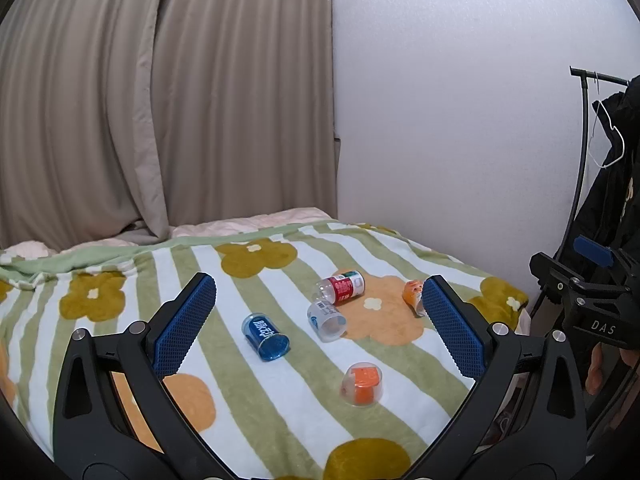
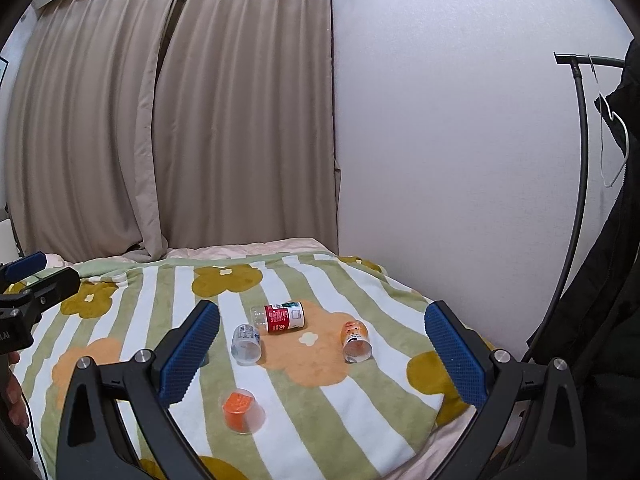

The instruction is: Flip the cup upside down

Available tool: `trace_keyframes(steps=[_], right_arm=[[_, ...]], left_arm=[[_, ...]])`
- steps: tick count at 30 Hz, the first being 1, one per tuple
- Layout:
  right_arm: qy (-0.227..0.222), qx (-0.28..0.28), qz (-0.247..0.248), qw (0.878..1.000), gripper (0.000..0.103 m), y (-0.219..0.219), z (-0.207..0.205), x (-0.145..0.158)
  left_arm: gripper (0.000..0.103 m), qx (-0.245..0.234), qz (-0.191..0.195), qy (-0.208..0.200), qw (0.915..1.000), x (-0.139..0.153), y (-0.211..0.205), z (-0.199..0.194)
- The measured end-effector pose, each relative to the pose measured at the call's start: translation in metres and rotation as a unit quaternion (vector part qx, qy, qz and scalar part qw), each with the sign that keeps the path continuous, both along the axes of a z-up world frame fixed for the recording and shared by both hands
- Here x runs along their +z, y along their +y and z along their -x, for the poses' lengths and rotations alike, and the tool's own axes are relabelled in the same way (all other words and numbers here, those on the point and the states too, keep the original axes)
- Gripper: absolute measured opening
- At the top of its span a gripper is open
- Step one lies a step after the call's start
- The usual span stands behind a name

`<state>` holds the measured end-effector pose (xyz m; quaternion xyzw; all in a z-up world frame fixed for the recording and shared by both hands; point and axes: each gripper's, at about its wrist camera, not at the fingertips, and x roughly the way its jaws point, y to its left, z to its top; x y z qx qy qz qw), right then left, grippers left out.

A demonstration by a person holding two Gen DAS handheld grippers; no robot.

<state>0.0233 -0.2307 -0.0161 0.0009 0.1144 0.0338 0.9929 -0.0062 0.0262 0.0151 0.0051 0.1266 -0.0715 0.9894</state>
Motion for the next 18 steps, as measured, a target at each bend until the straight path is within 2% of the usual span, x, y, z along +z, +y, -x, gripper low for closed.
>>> trace_keyframes(steps=[18], right_arm=[[0.002, 0.001, -0.001, 1.0, 0.102, -0.0001, -0.0036, -0.0011]], left_arm=[[0.103, -0.001, 0.001, 0.001, 1.0, -0.0014, -0.0031, -0.002]])
